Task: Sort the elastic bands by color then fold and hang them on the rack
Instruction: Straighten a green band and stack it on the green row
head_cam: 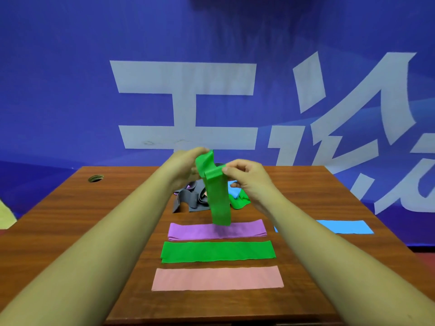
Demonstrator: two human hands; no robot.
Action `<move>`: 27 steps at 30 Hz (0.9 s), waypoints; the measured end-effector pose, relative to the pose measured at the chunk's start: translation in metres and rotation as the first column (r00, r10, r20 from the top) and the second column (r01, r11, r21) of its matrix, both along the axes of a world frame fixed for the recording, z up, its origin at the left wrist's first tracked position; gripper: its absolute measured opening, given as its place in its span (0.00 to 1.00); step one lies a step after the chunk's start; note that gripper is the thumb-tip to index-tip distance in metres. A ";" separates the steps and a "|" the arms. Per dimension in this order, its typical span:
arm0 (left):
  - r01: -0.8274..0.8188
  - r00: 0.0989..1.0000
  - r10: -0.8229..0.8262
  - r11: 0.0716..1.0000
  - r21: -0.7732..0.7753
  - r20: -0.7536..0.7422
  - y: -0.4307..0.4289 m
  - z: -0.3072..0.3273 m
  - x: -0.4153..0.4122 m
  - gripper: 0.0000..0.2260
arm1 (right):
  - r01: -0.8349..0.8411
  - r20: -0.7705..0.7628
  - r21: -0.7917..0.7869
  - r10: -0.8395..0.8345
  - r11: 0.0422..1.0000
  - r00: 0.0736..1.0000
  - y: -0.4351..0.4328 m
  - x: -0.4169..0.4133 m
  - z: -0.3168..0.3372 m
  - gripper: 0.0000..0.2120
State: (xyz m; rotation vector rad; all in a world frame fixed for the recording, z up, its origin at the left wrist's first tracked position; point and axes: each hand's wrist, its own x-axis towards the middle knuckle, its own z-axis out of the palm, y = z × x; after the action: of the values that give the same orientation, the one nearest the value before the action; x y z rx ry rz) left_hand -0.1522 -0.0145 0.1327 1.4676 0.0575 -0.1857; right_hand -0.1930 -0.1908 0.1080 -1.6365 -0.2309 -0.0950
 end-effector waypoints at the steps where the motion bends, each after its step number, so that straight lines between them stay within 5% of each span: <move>1: 0.006 1.000 -0.004 0.993 0.121 -0.020 0.004 -0.005 0.000 0.13 | 0.022 0.013 0.019 -0.022 1.000 1.000 0.000 0.000 0.006 0.04; 4: -0.026 0.999 0.012 0.882 0.471 0.034 0.009 -0.010 -0.004 0.16 | 0.040 -0.001 0.110 -0.040 0.993 0.999 0.003 0.001 0.025 0.06; 7: -0.266 0.956 0.113 0.719 0.642 0.270 0.010 -0.011 -0.012 0.21 | 0.050 -0.013 0.151 -0.048 0.987 0.999 0.004 0.000 0.039 0.06; 9: -0.364 0.892 0.118 0.759 0.540 0.435 0.009 -0.007 -0.023 0.21 | 0.041 -0.013 0.177 -0.040 0.983 0.999 0.006 -0.003 0.046 0.05; 11: -0.212 0.880 0.023 0.913 0.348 0.475 0.003 -0.001 -0.037 0.16 | 0.022 -0.007 0.196 -0.021 0.980 1.000 0.007 -0.006 0.050 0.04; 13: -0.065 0.862 -0.071 0.966 0.250 0.501 -0.001 0.000 -0.044 0.11 | 0.027 -0.014 0.190 -0.024 0.982 1.000 0.008 -0.009 0.050 0.03; 21: -0.079 0.742 -0.141 0.952 0.295 0.655 -0.007 -0.007 -0.050 0.10 | 0.107 -0.048 0.147 -0.101 0.983 0.994 0.001 -0.015 0.049 0.03; 27: -0.104 0.740 -0.092 0.963 0.248 0.666 -0.012 -0.005 -0.053 0.06 | 0.104 -0.077 0.194 -0.091 0.975 0.993 -0.004 -0.020 0.052 0.08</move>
State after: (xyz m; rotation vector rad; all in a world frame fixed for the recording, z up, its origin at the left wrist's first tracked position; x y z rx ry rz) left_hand -0.2050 -0.0263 0.1277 1.7329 -0.5292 0.3920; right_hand -0.2133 -0.1945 0.1596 -1.4492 -0.0854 -0.1330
